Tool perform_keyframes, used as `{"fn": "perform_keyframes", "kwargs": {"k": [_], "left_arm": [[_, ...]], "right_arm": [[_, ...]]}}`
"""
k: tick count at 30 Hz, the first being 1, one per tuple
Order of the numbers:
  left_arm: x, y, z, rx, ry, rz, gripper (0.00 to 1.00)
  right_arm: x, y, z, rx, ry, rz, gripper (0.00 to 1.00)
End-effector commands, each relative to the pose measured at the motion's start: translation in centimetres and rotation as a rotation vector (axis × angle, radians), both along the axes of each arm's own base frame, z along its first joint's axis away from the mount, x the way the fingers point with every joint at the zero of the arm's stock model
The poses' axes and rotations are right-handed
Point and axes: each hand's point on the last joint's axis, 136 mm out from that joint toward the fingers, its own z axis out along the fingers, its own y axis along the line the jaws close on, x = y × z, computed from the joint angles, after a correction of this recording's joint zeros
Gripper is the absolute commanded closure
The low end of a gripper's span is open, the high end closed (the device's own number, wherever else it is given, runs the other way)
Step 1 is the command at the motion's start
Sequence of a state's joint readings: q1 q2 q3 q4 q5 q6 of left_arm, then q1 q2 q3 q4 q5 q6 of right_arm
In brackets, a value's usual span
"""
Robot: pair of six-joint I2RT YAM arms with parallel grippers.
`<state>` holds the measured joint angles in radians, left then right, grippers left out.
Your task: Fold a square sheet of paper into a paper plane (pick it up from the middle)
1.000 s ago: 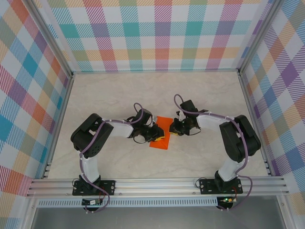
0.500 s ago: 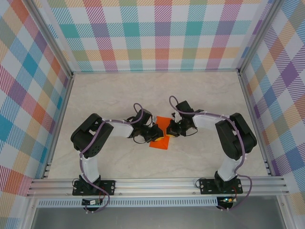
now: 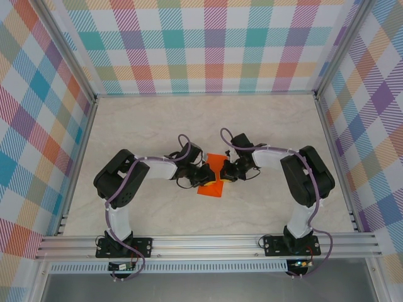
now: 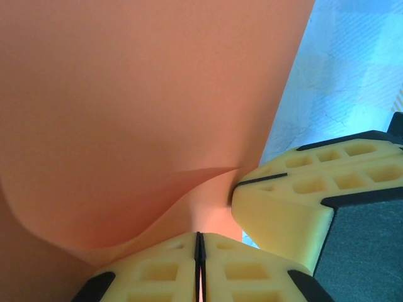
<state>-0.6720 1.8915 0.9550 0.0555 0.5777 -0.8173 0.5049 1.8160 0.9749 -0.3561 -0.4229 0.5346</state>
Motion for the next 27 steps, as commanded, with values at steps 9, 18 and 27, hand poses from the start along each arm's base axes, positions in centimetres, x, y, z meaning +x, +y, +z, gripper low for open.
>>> {"fn": "perform_keyframes", "kwargs": {"k": [9,18,27], "left_arm": [[0.3,1.7,-1.3,0.071,-0.050,-0.021,0.90],[0.7,4.8,-3.3,0.148,-0.038,0.057,0.90],[3.6,6.4,-2.4,0.150,-0.091,0.183,0.91]], "right_arm": [[-1.9,-3.6,-4.5,-0.216,0.060,0.034,1.00],[-2.3,-4.6,-5.2,-0.270,0.075,0.037,1.00],[-2.7,-5.7,-5.7,-0.326,0.070,0.045,1.00]]}}
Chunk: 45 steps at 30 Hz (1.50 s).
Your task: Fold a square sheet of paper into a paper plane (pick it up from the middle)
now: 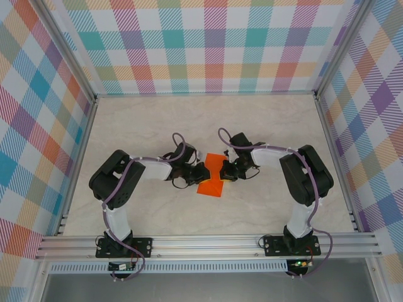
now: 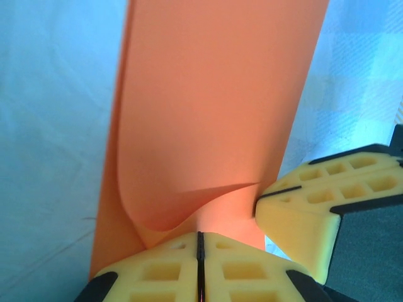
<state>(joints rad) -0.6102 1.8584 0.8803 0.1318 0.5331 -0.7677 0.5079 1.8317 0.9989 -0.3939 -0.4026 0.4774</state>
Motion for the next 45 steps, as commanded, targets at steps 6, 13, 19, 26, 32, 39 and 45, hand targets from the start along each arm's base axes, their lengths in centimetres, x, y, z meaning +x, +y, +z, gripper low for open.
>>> {"fn": "perform_keyframes", "kwargs": {"k": [6,13,19,26,32,39,45], "left_arm": [[3.9,4.9,-0.7,0.128,-0.032,0.166,0.91],[5.1,3.9,2.2,0.059,-0.082,0.119,0.92],[3.7,1.2,5.8,-0.064,-0.138,0.036,0.92],[1.8,-0.7,3.4,-0.048,-0.078,-0.020,0.94],[1.1,-1.3,1.7,-0.044,-0.032,-0.042,0.97],[0.4,-0.2,-0.5,0.039,0.021,-0.028,0.99],[-2.1,2.7,-4.5,0.207,0.164,-0.003,1.00]], "right_arm": [[-2.8,-5.6,-5.4,-0.298,0.073,-0.001,1.00],[-2.8,-5.5,-5.2,-0.289,0.070,-0.002,1.00],[-2.7,-5.2,-5.1,-0.274,0.069,-0.007,1.00],[-2.6,-4.9,-5.0,-0.260,0.073,-0.008,1.00],[-1.9,-3.9,-4.0,-0.213,0.046,-0.004,1.00],[-1.3,-3.2,-3.2,-0.179,0.027,0.004,1.00],[-0.5,-0.5,1.2,-0.036,-0.034,0.018,1.00]]}}
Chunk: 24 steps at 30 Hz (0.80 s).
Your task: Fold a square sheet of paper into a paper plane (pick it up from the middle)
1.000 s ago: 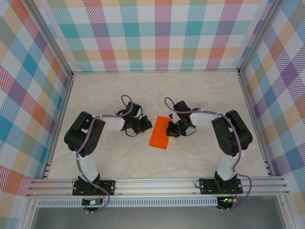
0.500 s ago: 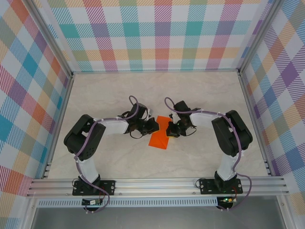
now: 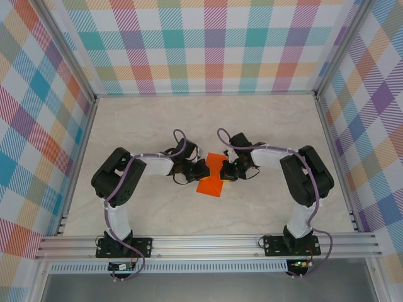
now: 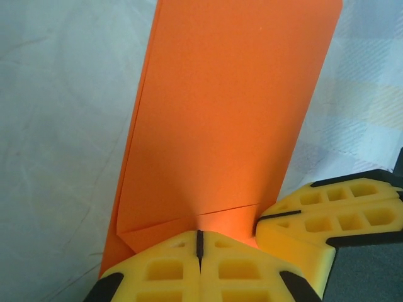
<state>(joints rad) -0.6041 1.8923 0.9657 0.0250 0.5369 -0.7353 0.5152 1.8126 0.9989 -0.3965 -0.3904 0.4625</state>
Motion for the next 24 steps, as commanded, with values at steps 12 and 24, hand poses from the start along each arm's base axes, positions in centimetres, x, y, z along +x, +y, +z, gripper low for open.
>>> {"fn": "perform_keyframes", "kwargs": {"k": [12,24], "left_arm": [[-4.0,4.1,-6.5,0.265,0.184,0.041,1.00],[-4.2,4.4,-6.7,0.289,0.189,0.049,1.00]], "right_arm": [[-4.2,2.7,3.9,0.020,-0.051,0.058,1.00],[-5.1,4.5,1.1,-0.055,-0.003,0.099,1.00]]}}
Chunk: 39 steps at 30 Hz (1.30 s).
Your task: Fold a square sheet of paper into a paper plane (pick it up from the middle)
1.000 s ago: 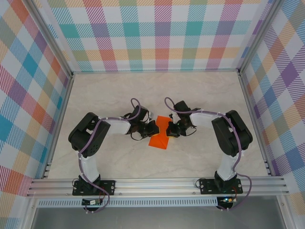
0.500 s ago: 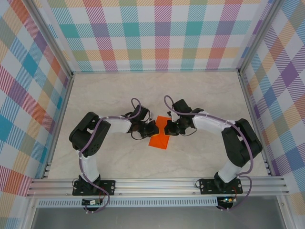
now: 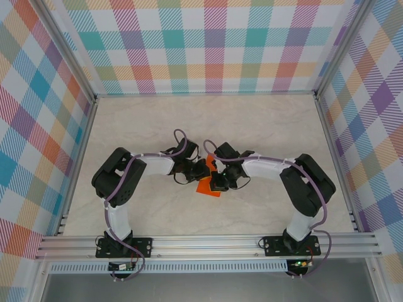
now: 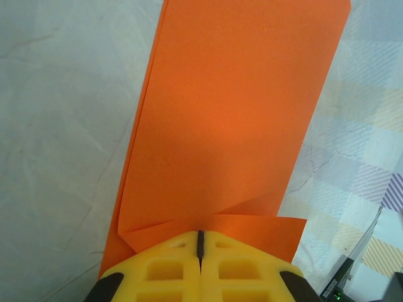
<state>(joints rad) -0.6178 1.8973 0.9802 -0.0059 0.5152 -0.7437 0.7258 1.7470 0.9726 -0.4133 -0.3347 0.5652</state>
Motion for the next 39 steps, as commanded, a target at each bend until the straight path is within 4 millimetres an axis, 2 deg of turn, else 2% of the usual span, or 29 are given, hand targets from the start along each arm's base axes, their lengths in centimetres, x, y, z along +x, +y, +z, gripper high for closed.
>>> {"fn": "perform_keyframes", "kwargs": {"k": [1,15,26,35,39], "left_arm": [[-3.9,4.5,-6.5,0.265,0.177,0.046,1.00],[-4.1,5.0,-7.1,0.291,0.188,0.051,1.00],[-4.3,5.1,-7.2,0.295,0.193,0.051,1.00],[-4.4,5.3,-7.4,0.305,0.197,0.054,1.00],[-4.5,5.5,-7.6,0.313,0.202,0.057,1.00]], "right_arm": [[0.5,0.2,-0.1,-0.029,-0.005,-0.012,1.00],[-0.1,-1.5,-1.4,-0.112,-0.006,0.018,1.00],[-0.8,-0.4,-1.5,-0.025,0.042,0.024,1.00],[-1.0,-1.5,-2.2,-0.061,0.053,0.019,1.00],[-1.1,-1.2,-1.7,-0.020,0.050,0.023,1.00]]}}
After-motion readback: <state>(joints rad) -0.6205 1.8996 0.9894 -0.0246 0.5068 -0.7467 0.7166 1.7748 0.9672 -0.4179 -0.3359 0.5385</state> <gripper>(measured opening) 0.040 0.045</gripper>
